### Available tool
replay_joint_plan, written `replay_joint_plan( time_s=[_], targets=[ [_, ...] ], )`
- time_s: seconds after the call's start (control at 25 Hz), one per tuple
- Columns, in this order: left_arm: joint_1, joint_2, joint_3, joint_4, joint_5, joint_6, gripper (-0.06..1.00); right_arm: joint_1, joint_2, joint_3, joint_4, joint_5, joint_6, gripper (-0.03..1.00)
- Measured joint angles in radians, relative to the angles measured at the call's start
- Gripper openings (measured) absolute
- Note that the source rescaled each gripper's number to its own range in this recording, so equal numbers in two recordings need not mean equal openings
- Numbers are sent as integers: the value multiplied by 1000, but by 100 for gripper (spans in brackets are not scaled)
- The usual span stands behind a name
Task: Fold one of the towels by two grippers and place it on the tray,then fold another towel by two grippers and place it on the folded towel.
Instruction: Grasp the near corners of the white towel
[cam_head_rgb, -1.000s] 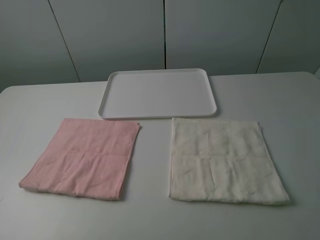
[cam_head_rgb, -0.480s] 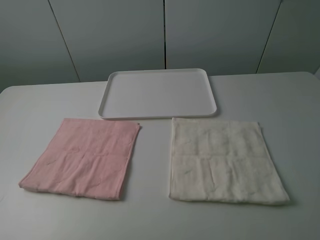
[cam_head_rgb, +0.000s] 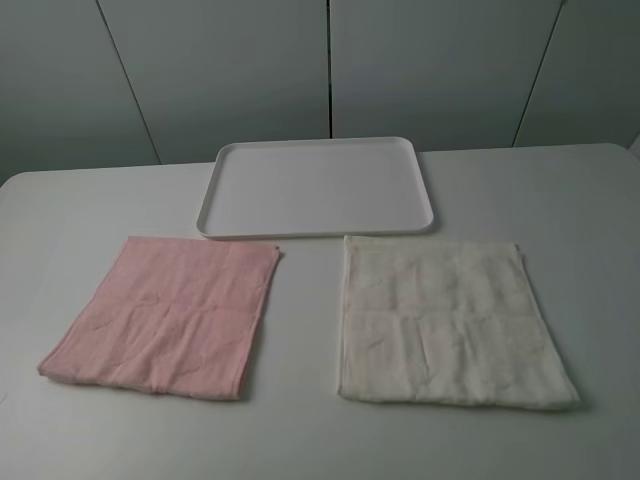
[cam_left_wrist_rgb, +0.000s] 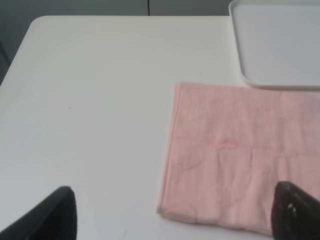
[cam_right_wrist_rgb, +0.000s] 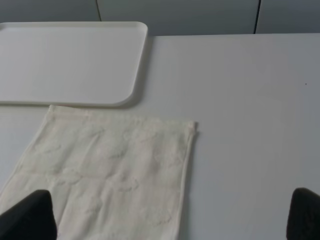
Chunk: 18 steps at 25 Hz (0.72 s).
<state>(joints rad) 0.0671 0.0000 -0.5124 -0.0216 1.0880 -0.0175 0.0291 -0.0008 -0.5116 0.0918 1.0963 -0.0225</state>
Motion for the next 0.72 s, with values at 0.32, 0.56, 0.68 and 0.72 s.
replay_joint_plan(
  time_s=[0.32, 0.56, 0.68, 0.72],
  targets=[
    [0, 0, 0, 0, 0, 0, 100, 0, 0, 0, 0, 0, 0, 100],
    [0, 0, 0, 0, 0, 0, 100, 0, 0, 0, 0, 0, 0, 100],
    [0, 0, 0, 0, 0, 0, 100, 0, 0, 0, 0, 0, 0, 100],
    [0, 0, 0, 0, 0, 0, 100, 0, 0, 0, 0, 0, 0, 100]
  ],
)
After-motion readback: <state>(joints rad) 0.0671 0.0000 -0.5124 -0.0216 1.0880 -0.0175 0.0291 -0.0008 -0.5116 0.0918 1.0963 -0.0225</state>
